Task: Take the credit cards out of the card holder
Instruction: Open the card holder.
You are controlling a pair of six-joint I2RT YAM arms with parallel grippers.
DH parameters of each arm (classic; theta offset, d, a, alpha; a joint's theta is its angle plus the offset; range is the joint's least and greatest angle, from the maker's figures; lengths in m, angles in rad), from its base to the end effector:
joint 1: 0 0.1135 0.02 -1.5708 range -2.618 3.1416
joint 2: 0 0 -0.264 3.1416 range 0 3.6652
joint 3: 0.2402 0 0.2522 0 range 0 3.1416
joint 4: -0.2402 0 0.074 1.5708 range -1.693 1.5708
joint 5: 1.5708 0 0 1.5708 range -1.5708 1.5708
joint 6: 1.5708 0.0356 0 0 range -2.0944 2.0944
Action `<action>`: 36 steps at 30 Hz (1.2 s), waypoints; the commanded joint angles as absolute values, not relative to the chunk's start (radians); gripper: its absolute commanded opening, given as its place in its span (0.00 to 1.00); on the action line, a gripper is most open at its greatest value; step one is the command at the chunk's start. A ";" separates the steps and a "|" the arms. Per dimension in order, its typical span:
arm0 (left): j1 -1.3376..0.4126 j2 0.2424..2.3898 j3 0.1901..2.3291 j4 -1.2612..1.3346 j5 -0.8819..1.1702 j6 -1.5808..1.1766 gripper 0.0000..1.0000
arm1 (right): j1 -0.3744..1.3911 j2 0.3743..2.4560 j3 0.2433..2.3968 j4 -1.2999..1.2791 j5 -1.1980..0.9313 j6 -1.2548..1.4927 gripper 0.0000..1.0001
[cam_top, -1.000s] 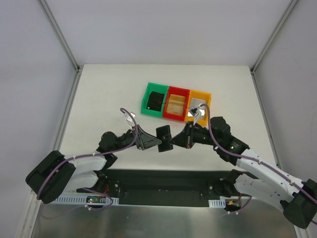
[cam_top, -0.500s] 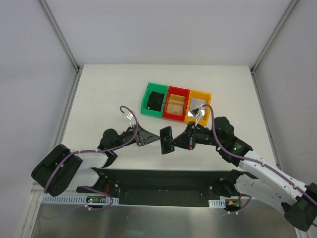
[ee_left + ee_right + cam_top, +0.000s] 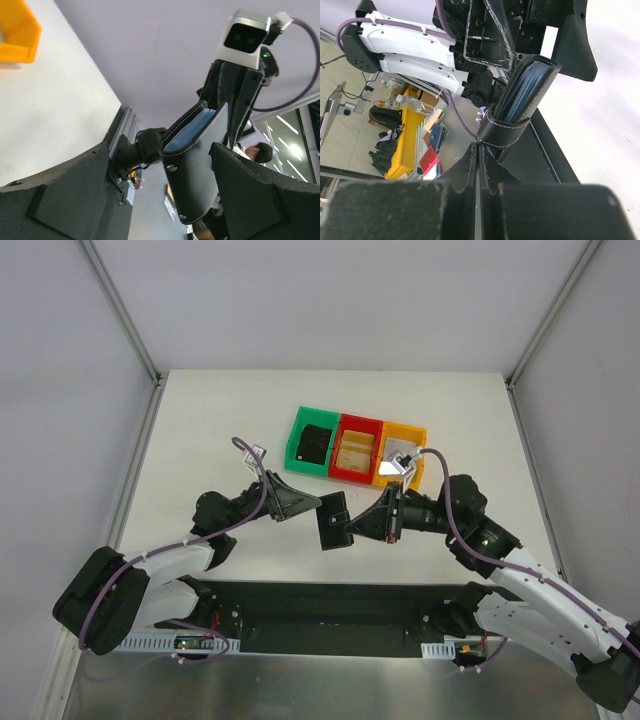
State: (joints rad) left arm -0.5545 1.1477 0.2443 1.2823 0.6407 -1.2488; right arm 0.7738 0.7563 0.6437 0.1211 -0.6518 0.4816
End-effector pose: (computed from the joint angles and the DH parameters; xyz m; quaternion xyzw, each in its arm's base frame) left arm 0.1636 -0.1264 0.2369 0.0638 0.5896 -0.7258 0.3486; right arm 0.1140 0.1415 0.3276 -0.3220 0.6268 0.5775 0.4121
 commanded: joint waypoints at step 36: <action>-0.603 1.048 0.411 1.654 0.830 -1.319 0.27 | 0.775 0.758 0.736 0.081 -0.618 0.430 0.12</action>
